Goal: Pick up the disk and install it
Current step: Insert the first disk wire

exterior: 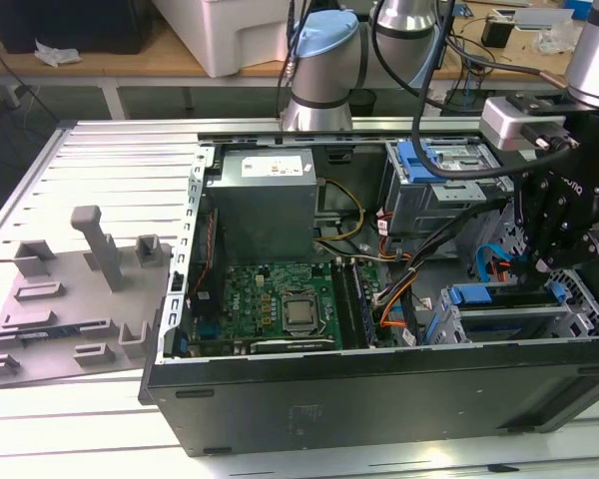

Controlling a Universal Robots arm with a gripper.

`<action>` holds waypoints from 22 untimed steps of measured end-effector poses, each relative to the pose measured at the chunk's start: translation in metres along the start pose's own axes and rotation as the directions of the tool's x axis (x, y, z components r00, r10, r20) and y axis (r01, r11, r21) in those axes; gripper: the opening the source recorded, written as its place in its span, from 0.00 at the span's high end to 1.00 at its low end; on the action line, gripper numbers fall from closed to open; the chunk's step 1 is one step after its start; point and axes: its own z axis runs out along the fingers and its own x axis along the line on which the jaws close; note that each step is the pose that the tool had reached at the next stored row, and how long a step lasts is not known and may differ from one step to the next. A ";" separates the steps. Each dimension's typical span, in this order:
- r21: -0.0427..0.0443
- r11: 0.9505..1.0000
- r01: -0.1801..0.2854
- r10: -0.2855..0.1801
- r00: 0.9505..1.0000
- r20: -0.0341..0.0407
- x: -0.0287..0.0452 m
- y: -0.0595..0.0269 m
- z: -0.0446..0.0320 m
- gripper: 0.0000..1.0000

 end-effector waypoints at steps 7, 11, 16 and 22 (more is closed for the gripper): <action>0.000 1.000 0.000 0.000 1.000 0.002 0.0008 0.0000 0.0001 0.83; 0.000 1.000 -0.001 0.001 1.000 0.002 0.0008 0.0000 0.0001 0.83; 0.000 1.000 -0.002 0.002 1.000 0.002 0.0009 0.0002 0.0002 0.83; -0.003 1.000 -0.026 0.026 1.000 0.001 0.0008 0.0002 0.0003 0.83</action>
